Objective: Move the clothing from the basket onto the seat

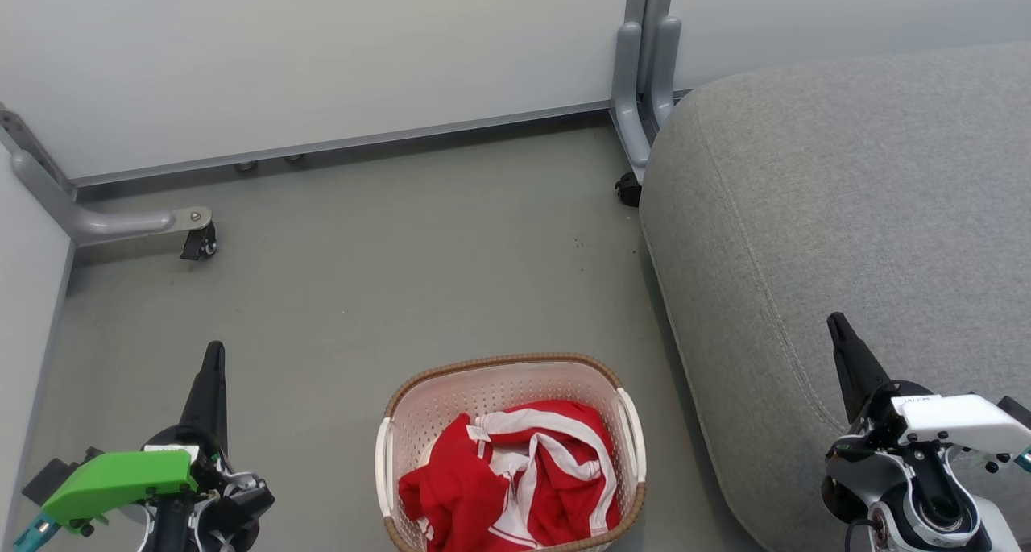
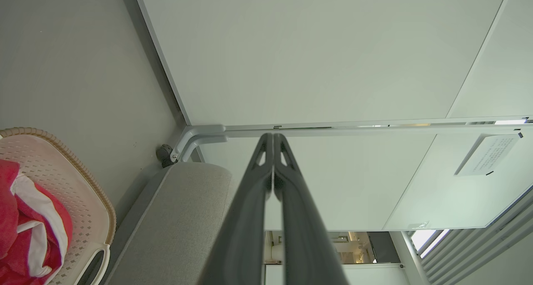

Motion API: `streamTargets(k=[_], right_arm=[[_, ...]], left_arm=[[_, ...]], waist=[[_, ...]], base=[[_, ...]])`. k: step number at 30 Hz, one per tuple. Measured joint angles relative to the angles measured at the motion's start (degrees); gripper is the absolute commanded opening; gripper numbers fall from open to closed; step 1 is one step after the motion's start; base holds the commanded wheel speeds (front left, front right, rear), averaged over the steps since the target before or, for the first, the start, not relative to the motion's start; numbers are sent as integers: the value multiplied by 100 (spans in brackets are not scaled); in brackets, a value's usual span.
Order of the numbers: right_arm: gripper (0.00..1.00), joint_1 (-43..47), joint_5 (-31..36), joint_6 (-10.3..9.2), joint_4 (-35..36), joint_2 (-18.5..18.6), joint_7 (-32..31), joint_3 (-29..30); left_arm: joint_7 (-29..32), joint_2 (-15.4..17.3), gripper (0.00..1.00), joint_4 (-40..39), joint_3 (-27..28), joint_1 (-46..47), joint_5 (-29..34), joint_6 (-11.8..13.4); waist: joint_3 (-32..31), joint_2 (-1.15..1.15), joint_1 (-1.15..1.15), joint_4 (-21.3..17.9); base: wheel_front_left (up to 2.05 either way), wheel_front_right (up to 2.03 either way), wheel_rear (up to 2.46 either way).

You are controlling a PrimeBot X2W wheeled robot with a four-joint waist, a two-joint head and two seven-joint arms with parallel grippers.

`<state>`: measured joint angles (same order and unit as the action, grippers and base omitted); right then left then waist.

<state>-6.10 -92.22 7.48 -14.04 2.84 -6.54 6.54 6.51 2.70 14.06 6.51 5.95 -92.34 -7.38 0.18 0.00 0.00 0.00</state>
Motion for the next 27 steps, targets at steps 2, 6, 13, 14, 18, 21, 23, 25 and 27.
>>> streamTargets(k=[2,6,13,14,18,21,23,25,27], right_arm=[[0,0,0,0,0,0,0,0],[0,0,0,0,0,0,0,0],[0,0,0,0,0,0,0,0],[0,0,0,0,0,0,0,0],[0,0,0,0,0,0,0,0],[0,0,0,0,0,0,0,0],[0,0,0,0,0,0,0,0],[0,0,0,0,0,0,0,0],[0,0,0,0,0,0,0,0]], left_arm=[[0,0,0,0,0,0,0,0],[0,0,0,0,0,0,0,-1],[0,0,0,0,0,0,0,-1],[0,0,0,0,0,0,0,-1],[0,0,0,0,0,0,0,-1],[0,0,0,0,0,0,0,0],[0,0,0,0,0,0,0,-1],[0,0,0,0,0,0,0,-1],[0,0,0,0,0,0,0,0]], waist=[[0,0,0,0],[0,0,0,0],[0,0,0,0],[0,0,0,0],[0,0,0,0],[0,0,0,0],[0,0,0,0],[0,0,0,0],[0,0,0,0]], base=[[0,0,0],[0,0,0],[0,0,0],[0,0,0],[0,0,0],[0,0,0],[0,0,0],[0,0,0],[0,0,0]])
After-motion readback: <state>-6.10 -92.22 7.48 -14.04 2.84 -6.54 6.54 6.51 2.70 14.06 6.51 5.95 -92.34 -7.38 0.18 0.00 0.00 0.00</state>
